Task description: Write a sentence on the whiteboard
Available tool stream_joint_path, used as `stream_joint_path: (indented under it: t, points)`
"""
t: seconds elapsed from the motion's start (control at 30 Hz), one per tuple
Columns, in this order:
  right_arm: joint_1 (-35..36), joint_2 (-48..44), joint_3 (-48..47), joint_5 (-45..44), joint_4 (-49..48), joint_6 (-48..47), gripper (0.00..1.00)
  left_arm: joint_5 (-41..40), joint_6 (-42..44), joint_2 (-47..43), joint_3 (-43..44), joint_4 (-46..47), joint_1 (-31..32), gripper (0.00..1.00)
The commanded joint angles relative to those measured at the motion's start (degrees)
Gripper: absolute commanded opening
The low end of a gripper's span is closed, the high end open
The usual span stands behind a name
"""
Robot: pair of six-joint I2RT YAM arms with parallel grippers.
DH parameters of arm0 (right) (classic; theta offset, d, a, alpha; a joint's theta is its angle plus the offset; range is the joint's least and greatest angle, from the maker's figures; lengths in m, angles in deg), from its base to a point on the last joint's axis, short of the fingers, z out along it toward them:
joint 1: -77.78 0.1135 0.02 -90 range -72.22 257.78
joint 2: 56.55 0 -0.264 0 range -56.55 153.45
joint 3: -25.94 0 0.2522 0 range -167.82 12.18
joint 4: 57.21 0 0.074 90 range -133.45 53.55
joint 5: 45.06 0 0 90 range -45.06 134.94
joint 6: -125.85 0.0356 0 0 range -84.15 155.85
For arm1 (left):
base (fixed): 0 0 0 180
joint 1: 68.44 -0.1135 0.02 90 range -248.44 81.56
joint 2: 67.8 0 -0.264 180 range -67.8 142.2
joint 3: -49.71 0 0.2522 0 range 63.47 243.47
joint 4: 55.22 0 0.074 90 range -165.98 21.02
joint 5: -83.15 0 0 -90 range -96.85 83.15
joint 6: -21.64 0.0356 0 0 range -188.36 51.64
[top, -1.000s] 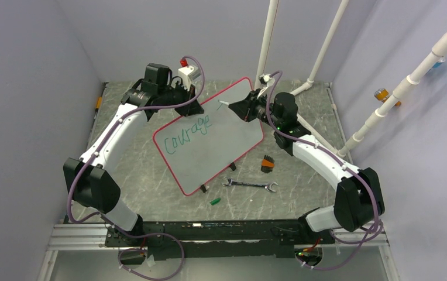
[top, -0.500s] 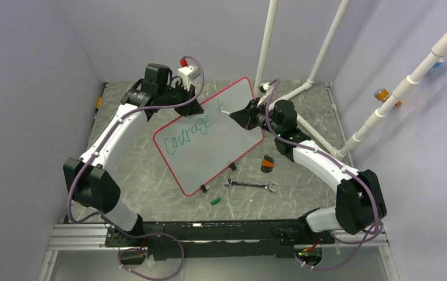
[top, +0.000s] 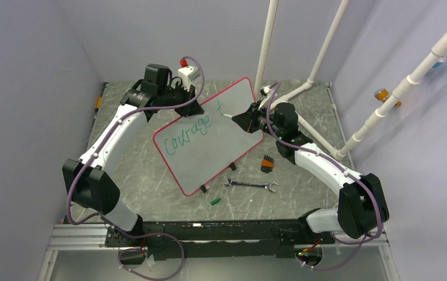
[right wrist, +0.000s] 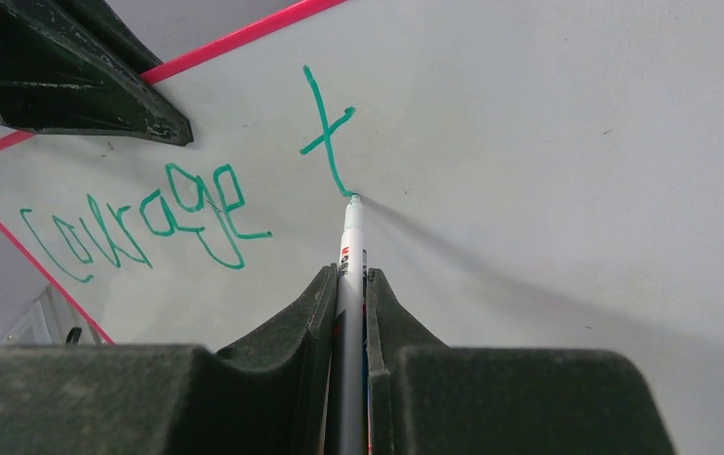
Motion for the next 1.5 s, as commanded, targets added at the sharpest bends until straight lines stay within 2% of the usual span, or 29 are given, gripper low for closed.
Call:
stream_joint_path:
  t: [0.0, 0.3, 0.73, 1.1, 1.47]
  points:
    - [-0.31, -0.82, -2.17, -2.43, 0.46, -2.25, 0.00, -5.12, 6.46, -0.97, -1.87, -3.83, 0.87, 0.00]
    - [-0.27, -0.90, -5.90, -3.50, 1.76, -2.89, 0.00, -5.83, 6.59, -1.21, -2.12, -3.87, 0.91, 0.00]
    - [-0.27, -4.60, -5.67, -4.14, 1.84, -2.72, 0.00, -6.28, 6.68, -1.42, -2.44, -3.82, 0.95, 0.00]
    - [-0.36, -1.24, -7.67, -5.85, 1.14, -2.81, 0.00, -5.90, 6.60, -1.59, -2.48, -3.78, 1.04, 0.00]
    - [-0.39, 0.52, -7.08, -3.58, 0.70, -2.10, 0.00, -6.00, 6.60, -1.86, -2.40, -3.73, 1.04, 0.00]
